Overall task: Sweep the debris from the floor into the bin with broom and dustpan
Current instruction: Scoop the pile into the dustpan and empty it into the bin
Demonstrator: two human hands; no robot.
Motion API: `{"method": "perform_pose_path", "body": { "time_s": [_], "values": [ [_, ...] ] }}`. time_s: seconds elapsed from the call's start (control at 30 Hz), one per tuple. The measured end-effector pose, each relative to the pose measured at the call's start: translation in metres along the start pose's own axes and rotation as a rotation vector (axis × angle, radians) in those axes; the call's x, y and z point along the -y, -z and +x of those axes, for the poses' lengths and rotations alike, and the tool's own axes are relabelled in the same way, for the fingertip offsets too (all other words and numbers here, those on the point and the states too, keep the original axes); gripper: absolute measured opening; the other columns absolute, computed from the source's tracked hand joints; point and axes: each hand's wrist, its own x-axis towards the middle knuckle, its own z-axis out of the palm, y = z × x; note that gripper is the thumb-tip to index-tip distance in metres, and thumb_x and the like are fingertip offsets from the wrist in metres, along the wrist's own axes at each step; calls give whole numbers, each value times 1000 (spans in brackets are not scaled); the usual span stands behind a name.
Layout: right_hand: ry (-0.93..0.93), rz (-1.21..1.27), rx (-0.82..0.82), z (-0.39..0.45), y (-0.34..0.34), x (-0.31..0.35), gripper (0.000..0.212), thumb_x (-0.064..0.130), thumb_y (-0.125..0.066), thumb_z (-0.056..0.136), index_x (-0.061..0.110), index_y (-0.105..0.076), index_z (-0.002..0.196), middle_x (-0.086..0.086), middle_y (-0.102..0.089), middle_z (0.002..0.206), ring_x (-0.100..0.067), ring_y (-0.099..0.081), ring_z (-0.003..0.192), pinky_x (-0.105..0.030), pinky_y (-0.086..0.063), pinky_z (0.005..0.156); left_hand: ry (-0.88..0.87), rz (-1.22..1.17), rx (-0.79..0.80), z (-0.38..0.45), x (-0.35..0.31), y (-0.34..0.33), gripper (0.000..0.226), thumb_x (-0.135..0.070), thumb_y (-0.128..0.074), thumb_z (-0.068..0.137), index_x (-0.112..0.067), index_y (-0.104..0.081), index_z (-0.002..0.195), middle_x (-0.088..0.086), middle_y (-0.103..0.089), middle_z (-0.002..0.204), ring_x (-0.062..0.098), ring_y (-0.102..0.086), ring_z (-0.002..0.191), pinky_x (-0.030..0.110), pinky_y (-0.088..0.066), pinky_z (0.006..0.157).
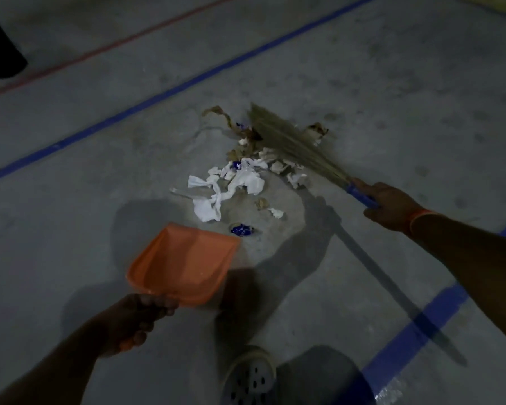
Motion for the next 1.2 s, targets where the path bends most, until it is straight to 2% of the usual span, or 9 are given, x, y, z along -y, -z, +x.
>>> {"method": "perform_pose_path", "body": {
  "time_s": [0.1, 0.23, 0.33, 0.43, 0.53, 0.63, 0.87, 1.0, 1.2],
  "values": [
    [-38, -31, 0, 18, 0, 5, 78, 22, -60, 91, 29, -16, 154, -18, -52, 117, -34, -55, 99, -35, -44, 86, -34, -15, 3, 14, -6, 6, 28, 3, -48, 96, 1, -75, 103, 7, -69, 85, 10, -35, 47, 15, -27, 39],
    [-108, 200, 75, 33, -20, 17, 73, 13, -60, 88, 37, -28, 149, -15, -58, 100, -27, -57, 66, -32, -48, 56, -55, -14, -12, 37, -10, 15, 27, 3, -49, 97, 2, -76, 101, 9, -71, 87, 9, -35, 45, 14, -27, 40],
    [-112, 255, 102, 29, -40, 19, 74, 9, -62, 86, 34, -31, 149, -2, -52, 84, -19, -53, 61, -27, -46, 51, -62, -21, 22, 47, -11, 9, 26, 4, -54, 95, -2, -79, 94, 8, -70, 86, 8, -37, 42, 14, -28, 40],
    [-50, 195, 132, 13, -51, 18, 76, 9, -62, 87, 32, -28, 150, 10, -47, 85, -5, -42, 63, -16, -36, 57, -90, 10, 31, 49, -16, -3, 28, 6, -52, 96, -3, -79, 94, 2, -68, 76, 7, -38, 43, 15, -30, 40],
    [46, 57, 175, 1, -63, 9, 81, 12, -64, 83, 39, -26, 149, -6, -59, 123, -16, -55, 86, -25, -42, 80, -104, 51, 17, 59, -27, -13, 27, 6, -50, 97, -3, -76, 103, 1, -69, 79, 7, -38, 44, 16, -31, 40],
    [136, 3, 225, -9, -74, 2, 83, 13, -66, 80, 39, -26, 149, -6, -53, 137, -26, -54, 116, -32, -40, 100, -128, 72, 31, 67, -34, -23, 25, 4, -52, 98, -4, -75, 101, 2, -65, 76, 7, -38, 44, 16, -31, 40],
    [277, 15, 215, -36, -92, -5, 83, 16, -65, 84, 39, -20, 149, -3, -55, 120, -18, -54, 101, -29, -41, 91, -122, 15, 58, 61, -33, -33, 20, -4, -57, 98, -1, -71, 110, 5, -69, 85, 8, -42, 47, 20, -37, 39],
    [353, 127, 199, -53, -102, -17, 84, 32, -60, 78, 82, -9, 123, 3, -55, 114, -14, -54, 97, -33, -43, 88, -128, -1, 43, 62, -29, -36, 22, -6, -56, 98, -2, -72, 114, 7, -68, 89, 8, -42, 48, 20, -37, 40],
    [411, 154, 167, -70, -110, -28, 94, 25, -66, 85, 86, -3, 116, 5, -55, 111, -13, -55, 95, -31, -45, 87, -169, -55, 52, 56, -26, -44, 25, -2, -54, 98, -6, -75, 112, 7, -72, 95, 8, -43, 49, 20, -37, 41]
  ]
}}
